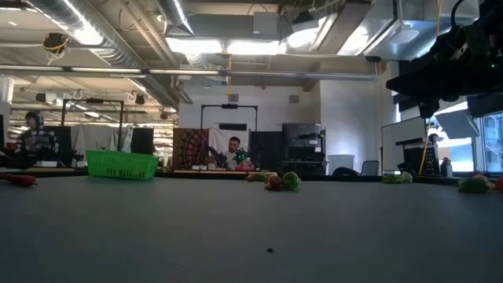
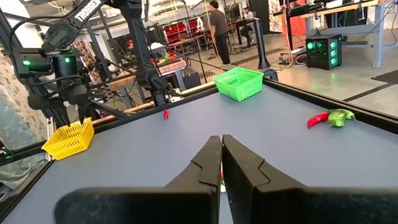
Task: Sort produce into baskets
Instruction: Put the red chili pepper into the yellow bin
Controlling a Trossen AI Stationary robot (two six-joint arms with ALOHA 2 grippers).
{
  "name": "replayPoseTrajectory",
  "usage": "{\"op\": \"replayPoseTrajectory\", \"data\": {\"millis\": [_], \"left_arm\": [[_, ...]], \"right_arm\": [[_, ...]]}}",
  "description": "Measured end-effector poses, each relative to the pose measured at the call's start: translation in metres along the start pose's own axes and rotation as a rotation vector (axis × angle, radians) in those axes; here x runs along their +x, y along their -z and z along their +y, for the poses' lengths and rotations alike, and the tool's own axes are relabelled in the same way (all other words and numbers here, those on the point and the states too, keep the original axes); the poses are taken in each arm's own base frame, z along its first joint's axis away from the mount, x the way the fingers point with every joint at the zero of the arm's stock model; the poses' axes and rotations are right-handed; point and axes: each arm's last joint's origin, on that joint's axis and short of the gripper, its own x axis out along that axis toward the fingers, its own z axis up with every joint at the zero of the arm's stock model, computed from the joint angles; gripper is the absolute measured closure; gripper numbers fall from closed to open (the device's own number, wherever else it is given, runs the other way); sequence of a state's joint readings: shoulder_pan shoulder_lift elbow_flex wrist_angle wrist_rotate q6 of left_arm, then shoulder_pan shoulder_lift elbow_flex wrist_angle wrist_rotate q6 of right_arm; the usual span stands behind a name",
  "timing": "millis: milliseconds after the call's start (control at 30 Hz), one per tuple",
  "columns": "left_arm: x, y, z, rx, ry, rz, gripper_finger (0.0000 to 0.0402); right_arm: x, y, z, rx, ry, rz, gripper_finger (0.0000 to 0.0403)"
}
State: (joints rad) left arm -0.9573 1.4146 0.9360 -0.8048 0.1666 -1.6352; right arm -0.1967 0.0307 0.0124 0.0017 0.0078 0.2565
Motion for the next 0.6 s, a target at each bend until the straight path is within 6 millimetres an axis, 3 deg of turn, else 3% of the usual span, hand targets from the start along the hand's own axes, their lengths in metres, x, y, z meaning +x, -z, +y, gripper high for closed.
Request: {"op": "replayPoseTrajectory", "data": {"millis": [267, 600], "left_arm": [[-0.008, -0.035, 0.000, -0.078, 0.026, -0.068, 0.0235], [-0.023, -0.086, 0.026, -0.138, -0.115, -0.121, 0.0235]], "right_arm": [[0.000, 0.000, 0.000, 0.000, 0.006, -0.003, 0.0386], [0.000, 0.000, 0.000, 0.000, 0.006, -0.004, 0.0386]]}}
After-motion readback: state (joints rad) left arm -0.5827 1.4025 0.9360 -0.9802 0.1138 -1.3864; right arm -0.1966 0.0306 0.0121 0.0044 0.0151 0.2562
